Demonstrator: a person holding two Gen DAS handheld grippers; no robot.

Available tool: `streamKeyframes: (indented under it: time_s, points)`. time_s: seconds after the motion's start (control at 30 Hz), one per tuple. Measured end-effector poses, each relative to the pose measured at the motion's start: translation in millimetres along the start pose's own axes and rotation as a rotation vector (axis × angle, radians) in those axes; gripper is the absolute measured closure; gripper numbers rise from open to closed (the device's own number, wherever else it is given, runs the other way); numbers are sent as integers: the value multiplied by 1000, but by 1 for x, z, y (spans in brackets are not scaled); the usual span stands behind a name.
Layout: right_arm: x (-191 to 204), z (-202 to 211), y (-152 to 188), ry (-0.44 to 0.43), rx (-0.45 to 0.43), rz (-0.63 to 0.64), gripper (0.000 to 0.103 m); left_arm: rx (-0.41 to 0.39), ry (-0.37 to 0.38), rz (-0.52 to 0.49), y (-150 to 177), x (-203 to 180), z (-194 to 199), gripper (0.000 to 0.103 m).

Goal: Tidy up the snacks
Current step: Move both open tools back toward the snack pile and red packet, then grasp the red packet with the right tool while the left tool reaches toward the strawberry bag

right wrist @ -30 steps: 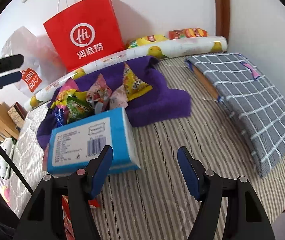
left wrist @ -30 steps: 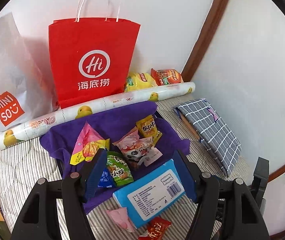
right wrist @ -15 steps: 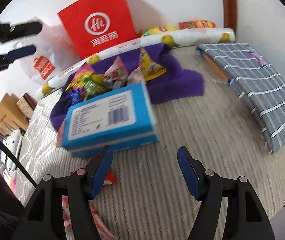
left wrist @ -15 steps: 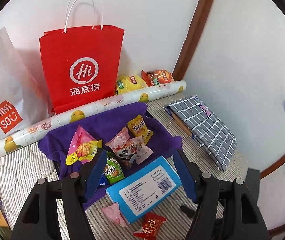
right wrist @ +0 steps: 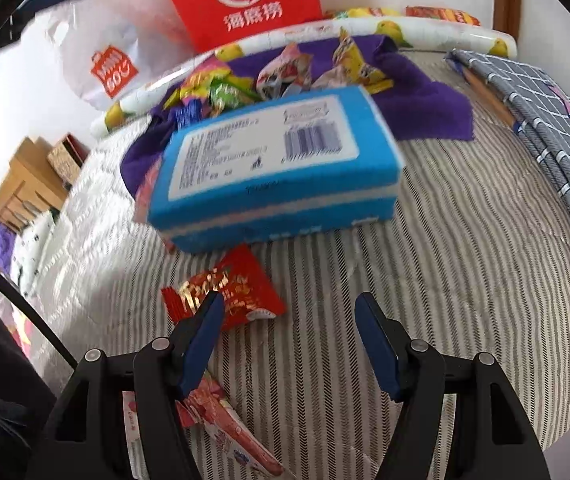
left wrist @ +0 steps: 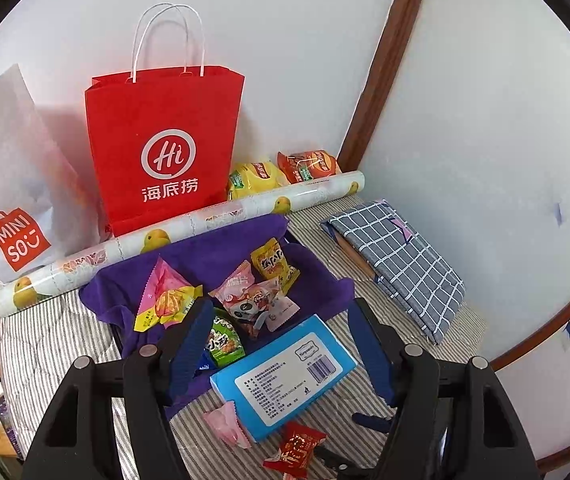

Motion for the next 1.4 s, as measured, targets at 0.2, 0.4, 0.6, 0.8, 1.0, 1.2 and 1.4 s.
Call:
streamKeyframes:
  time_s: [0.2, 0.4, 0.6, 0.8, 1.0, 1.2, 1.4]
  points:
    - [13, -6, 6, 29, -31, 71, 43, 20, -34, 10, 0, 4, -9, 33]
    - [18, -6, 9, -48, -52, 96, 75, 43, -55, 42, 4, 11, -14, 33]
    - [19, -2, 8, -38, -60, 133, 85, 41, -108, 68, 12, 19, -8, 33]
    - [14, -4, 6, 18, -87, 146, 53, 101, -165, 91, 49, 35, -9, 33]
    - [21, -16, 1, -41, -89, 149, 37, 126, -194, 153, 81, 54, -1, 33]
    - [26, -20, -2, -133, -84, 128, 57, 133, -203, 188, 103, 61, 7, 33]
    - [30, -12, 2, -129, -95, 157, 86, 137, -191, 205, 120, 65, 10, 33]
Point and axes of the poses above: each gripper's, at about its wrist camera, not at the fingertips, and z roughly against the way its jaws point, x to its left, y to its underside, the point moved 2 cm from there along -z, roughly the way its jaws point, and after that the axes turned 2 degrees about y, right-handed, at the moved point
